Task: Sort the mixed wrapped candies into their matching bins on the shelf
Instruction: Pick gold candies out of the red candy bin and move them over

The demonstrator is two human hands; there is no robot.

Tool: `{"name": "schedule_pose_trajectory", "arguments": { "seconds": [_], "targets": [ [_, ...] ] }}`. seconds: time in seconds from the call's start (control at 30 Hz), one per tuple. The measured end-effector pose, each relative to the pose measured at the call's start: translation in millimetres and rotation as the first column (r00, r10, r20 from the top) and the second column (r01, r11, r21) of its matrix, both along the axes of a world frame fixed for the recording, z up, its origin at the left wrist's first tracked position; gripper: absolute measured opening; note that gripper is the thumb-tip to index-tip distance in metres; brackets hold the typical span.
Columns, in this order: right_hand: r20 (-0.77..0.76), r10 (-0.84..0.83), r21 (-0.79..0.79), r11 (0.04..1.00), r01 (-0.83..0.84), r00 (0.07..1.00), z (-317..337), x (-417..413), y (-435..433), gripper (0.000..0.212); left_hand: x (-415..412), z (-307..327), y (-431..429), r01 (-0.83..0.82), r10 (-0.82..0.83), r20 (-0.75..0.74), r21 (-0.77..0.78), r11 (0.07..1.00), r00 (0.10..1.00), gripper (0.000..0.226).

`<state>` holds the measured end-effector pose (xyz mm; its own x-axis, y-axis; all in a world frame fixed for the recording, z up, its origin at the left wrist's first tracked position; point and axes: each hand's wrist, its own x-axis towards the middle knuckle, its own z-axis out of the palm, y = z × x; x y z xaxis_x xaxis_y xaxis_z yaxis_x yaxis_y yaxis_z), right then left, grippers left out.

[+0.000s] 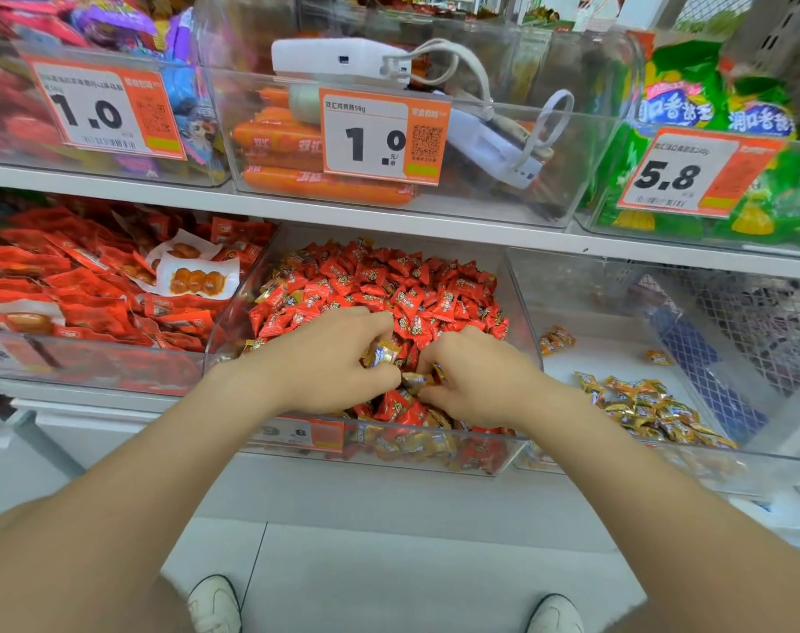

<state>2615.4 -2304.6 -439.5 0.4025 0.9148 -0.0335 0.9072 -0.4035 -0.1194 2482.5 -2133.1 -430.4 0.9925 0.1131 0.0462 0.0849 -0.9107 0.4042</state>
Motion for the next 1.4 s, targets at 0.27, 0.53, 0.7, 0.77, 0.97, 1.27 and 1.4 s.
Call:
{"name": "schedule_pose_trajectory", "arguments": {
  "seconds": [0.27,0.53,0.7,0.77,0.97,1.27,1.4],
  "targets": [
    [-0.156,-0.057,0.007,0.998,0.059,0.986,9.9,3.3,-13.2,0.029,-13.9,5.9,9.6,-0.121,0.122,0.002,-0.129,0.984,0.992,0.036],
    [-0.248,-0.024,0.135,0.989,0.06,0.968,5.0,-7.5,0.9,0.036,-26.2,4.4,20.5,-0.109,0.11,-0.004,-0.087,0.99,0.994,0.023],
    [-0.23,-0.012,0.235,0.97,0.068,0.973,8.6,-8.1,10.0,0.04,-31.6,6.1,32.5,-0.149,0.149,-0.003,-0.021,0.989,0.989,0.031],
    [-0.225,0.004,0.242,0.969,0.052,0.974,10.5,-9.0,11.4,0.037,-32.1,3.4,36.4,-0.174,0.173,0.041,0.024,0.984,0.984,0.04],
    [-0.306,-0.007,0.277,0.956,0.096,0.952,10.1,-16.7,21.0,0.033,-37.7,6.9,40.5,-0.108,0.112,-0.045,0.077,0.991,0.993,0.028],
    [-0.267,-0.041,0.281,0.953,0.118,0.963,4.4,-37.2,39.0,0.034,-50.1,9.6,52.9,-0.042,0.051,-0.185,0.056,0.998,0.981,0.012],
    [-0.17,-0.024,0.293,0.953,0.073,0.985,-0.5,-33.4,45.2,0.035,-53.2,1.7,56.3,0.054,-0.045,-0.238,0.031,0.998,0.97,0.036]
  ]
}}
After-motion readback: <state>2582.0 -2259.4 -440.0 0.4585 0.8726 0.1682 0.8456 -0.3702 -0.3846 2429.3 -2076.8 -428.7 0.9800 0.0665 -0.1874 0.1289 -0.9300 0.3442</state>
